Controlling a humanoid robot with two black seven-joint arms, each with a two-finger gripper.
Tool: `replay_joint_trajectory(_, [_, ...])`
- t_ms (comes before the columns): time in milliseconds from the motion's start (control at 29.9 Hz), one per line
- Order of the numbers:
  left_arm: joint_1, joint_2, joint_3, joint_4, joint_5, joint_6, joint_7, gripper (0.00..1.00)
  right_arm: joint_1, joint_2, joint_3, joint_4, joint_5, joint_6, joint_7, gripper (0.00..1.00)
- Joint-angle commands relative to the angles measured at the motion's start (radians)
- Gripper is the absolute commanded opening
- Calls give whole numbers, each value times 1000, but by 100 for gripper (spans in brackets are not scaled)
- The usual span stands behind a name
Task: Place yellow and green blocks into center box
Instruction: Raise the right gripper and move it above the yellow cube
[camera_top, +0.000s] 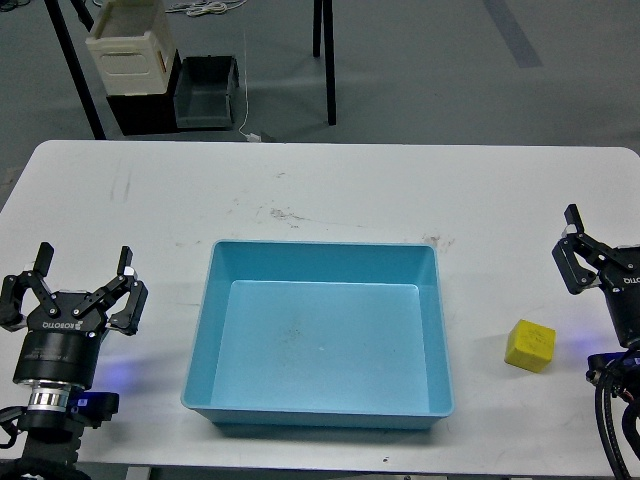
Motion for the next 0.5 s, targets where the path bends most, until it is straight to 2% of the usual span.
replay_joint_trajectory(0, [-1, -3, 0, 0, 0, 0, -6, 100, -1, 0, 0, 0, 0, 1, 0, 100])
replay_joint_trajectory(335, [-1, -3, -3, 0, -2, 0, -8, 100, 5, 0, 22, -8, -28, 88, 3, 100])
replay_joint_trajectory(468, [-1, -5, -5, 0, -2, 0, -8, 100, 12, 0, 117, -34, -174, 90, 14, 100])
